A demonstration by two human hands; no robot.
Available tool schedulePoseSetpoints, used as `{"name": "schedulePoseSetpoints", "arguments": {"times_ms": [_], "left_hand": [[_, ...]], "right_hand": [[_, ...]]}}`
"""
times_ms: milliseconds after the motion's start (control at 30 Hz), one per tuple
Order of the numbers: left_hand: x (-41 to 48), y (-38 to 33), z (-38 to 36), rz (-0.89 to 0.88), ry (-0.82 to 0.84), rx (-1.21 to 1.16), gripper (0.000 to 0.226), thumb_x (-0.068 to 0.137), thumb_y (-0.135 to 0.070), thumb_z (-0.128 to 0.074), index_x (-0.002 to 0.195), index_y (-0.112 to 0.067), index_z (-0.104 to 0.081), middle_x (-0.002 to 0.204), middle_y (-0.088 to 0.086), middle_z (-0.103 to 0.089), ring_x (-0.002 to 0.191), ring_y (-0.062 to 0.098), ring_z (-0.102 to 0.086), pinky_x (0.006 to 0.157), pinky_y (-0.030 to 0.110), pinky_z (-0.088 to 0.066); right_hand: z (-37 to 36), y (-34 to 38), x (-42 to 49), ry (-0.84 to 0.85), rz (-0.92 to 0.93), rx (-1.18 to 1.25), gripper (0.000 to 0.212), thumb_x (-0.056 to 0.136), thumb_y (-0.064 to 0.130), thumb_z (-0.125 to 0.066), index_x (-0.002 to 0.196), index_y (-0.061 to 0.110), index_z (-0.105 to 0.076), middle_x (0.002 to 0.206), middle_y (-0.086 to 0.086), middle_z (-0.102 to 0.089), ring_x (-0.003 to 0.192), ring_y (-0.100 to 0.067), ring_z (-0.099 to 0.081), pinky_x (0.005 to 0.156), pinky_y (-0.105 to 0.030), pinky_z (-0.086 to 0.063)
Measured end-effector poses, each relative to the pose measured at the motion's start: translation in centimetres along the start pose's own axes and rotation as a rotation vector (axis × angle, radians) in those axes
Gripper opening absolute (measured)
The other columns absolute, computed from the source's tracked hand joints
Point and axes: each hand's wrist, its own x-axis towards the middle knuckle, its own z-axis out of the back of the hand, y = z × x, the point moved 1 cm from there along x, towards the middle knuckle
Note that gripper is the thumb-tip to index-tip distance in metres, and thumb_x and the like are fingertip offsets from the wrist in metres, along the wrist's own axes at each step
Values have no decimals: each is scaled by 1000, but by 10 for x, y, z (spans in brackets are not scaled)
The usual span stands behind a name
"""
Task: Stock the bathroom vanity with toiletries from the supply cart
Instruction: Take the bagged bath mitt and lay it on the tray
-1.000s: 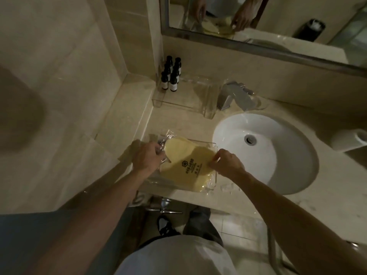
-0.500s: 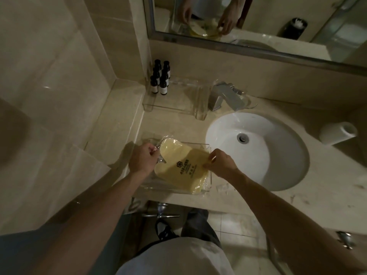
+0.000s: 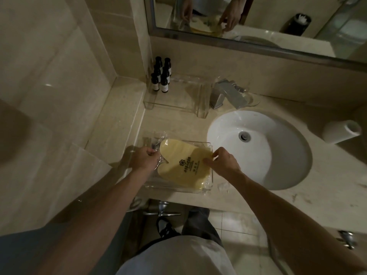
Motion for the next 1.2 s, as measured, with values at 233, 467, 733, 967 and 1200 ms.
{"name": "schedulePoseSetpoints", "arguments": {"times_ms": [233, 467, 733, 967, 1200], "left_hand": [[-10, -8, 0, -106, 6, 146, 17, 88, -27, -73, 95, -12, -68, 81, 2, -68, 77, 24, -64, 63, 30, -44], [-7, -15, 10, -159, 23, 353, 19, 85, -44, -72, 84, -25, -70, 81, -2, -72, 77, 24, -69, 73, 39, -57], [-16, -23, 16, -151, 52, 374, 26, 93, -40, -67, 74, -22, -66, 71, 3, -70, 71, 28, -70, 72, 45, -60], [-31, -26, 34, -195, -27, 477, 30, 94, -39, -67, 97, -11, -76, 81, 7, -72, 73, 22, -67, 69, 33, -57], [-27, -14, 34, -299, -119, 591, 39, 88, -50, -67, 106, -16, -63, 101, 7, -60, 90, 26, -59, 76, 40, -54]], "right_hand": [[0, -1, -7, -31, -70, 5, 64, 87, 54, -70, 122, 10, -40, 106, -7, -60, 92, -26, -65, 76, -42, -55], [-3, -4, -8, -49, -60, 163, 49, 90, 30, -70, 126, 14, -41, 99, -6, -68, 82, -25, -68, 80, -49, -60], [-3, 0, -7, -27, -2, 197, 41, 91, 14, -65, 126, 16, -45, 86, 6, -63, 70, -18, -65, 67, -40, -60], [-6, 20, 2, -51, 58, 105, 40, 87, 8, -56, 125, 18, -47, 105, -6, -68, 90, -26, -66, 80, -43, -59], [-7, 22, -1, -91, 95, -21, 47, 88, 17, -63, 130, 16, -41, 120, -9, -60, 102, -28, -61, 81, -42, -57]]}}
